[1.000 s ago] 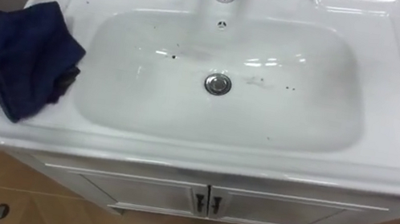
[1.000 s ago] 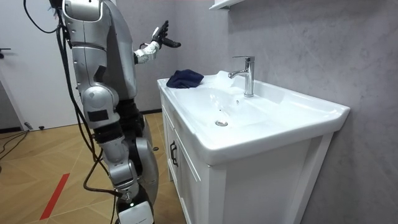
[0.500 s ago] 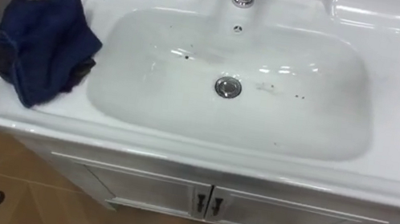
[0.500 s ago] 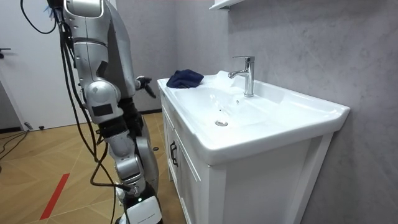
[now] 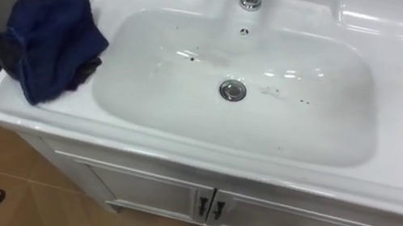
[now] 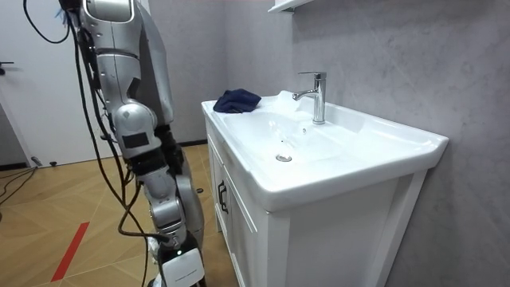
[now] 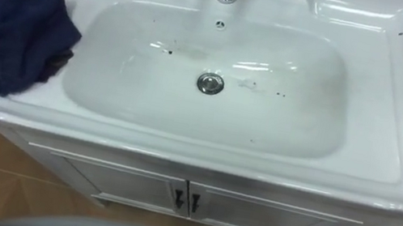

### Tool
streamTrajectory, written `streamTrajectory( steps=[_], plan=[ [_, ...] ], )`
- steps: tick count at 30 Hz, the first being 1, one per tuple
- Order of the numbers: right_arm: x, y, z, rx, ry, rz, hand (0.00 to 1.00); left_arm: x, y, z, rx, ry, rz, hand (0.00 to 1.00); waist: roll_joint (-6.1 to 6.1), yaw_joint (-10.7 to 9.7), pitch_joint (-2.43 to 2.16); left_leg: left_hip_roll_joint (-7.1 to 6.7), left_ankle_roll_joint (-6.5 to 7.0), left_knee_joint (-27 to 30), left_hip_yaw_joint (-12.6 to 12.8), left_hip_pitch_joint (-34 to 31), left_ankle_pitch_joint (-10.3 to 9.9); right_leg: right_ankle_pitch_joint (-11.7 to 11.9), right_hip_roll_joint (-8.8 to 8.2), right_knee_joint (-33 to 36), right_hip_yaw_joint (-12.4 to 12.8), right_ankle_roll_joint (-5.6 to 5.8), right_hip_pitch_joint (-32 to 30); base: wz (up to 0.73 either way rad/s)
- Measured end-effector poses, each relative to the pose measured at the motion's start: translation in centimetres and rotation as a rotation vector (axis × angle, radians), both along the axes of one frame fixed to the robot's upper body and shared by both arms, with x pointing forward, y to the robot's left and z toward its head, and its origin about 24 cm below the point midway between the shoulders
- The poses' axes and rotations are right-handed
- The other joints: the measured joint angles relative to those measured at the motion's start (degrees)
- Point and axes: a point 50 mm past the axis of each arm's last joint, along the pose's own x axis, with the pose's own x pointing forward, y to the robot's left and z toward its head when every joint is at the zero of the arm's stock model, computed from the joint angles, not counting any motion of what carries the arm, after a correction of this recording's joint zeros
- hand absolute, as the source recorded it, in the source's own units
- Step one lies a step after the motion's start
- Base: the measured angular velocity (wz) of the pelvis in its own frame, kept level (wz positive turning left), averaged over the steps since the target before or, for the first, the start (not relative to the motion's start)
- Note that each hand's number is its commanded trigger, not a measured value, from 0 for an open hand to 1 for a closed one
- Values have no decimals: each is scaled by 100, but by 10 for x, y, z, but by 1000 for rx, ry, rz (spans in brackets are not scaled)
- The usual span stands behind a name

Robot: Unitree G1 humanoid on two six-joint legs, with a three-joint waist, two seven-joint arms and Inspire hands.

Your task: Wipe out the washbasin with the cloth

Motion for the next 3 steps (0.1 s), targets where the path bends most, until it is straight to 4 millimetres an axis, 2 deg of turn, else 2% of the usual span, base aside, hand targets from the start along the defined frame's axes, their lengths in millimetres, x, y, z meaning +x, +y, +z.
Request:
streamTrajectory(
  steps=[3],
  plan=[
    [1, 0, 0, -2, -2, 6, 0, 11, -4, -3, -70, -4, -50, 0, 1, 4, 2, -2, 0, 3, 13, -18, 0, 5, 2, -6, 7, 0, -13, 0]
  ],
)
